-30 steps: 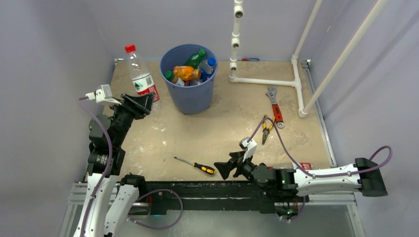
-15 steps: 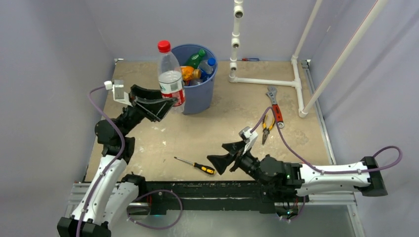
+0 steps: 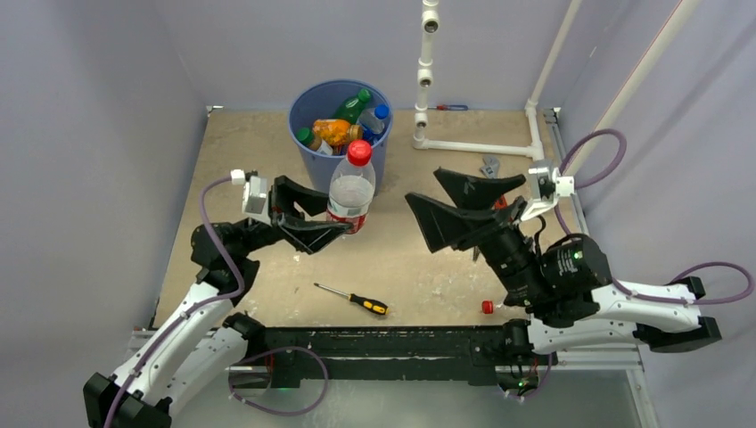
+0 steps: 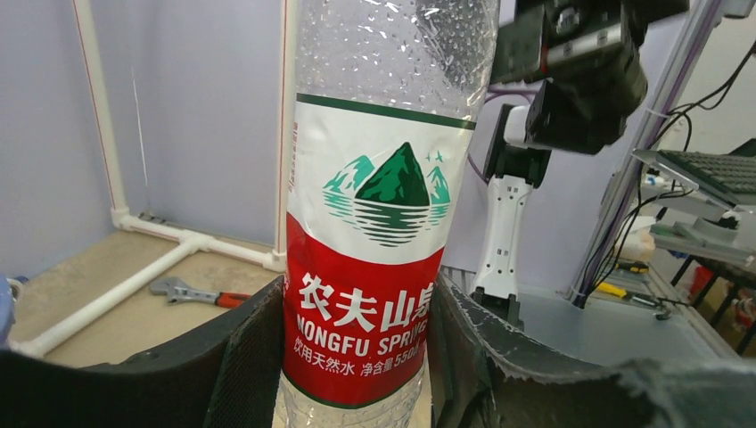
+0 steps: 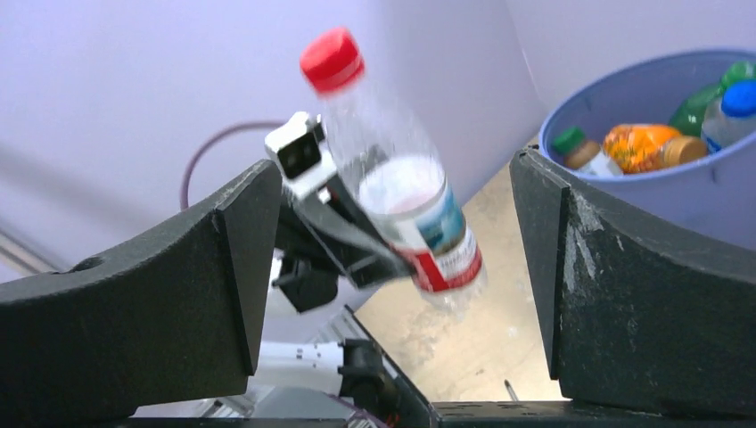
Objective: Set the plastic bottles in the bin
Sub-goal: Place the plastic bottle in the trash bin.
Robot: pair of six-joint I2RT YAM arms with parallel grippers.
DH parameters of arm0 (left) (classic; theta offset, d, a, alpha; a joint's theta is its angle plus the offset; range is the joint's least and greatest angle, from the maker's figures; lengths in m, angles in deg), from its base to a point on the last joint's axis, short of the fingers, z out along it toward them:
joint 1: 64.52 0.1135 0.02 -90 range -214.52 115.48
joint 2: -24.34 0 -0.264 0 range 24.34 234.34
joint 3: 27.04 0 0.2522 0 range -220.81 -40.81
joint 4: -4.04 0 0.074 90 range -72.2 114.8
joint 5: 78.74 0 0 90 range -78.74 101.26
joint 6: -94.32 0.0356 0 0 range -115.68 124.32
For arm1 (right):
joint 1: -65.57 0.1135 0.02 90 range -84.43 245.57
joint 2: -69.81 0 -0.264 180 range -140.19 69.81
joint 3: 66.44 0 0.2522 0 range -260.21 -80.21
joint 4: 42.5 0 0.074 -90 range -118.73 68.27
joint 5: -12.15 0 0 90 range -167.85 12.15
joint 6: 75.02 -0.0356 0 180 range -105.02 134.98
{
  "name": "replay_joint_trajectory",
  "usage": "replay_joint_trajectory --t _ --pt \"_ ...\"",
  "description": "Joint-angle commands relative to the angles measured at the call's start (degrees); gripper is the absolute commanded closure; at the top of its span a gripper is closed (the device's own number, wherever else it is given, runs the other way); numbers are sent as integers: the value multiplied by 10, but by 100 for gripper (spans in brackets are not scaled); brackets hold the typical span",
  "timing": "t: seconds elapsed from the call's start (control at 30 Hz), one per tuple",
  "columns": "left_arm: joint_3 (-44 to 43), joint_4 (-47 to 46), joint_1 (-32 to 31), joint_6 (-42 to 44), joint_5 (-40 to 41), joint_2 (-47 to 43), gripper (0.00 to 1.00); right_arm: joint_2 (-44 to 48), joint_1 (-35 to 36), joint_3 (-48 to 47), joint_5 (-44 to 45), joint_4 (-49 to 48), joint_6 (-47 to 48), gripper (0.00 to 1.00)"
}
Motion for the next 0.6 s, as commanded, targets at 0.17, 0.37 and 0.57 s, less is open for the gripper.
replay_joint_trajectory --t 0.17,0.37,0.57 --pt "45 23 -12 83 16 -65 80 -160 1 -189 -17 40 100 3" --pt "49 25 -15 85 19 -75 81 -207 2 -241 -33 88 89 4" --pt "49 36 -21 94 23 -85 83 -215 1 -237 -24 75 92 17"
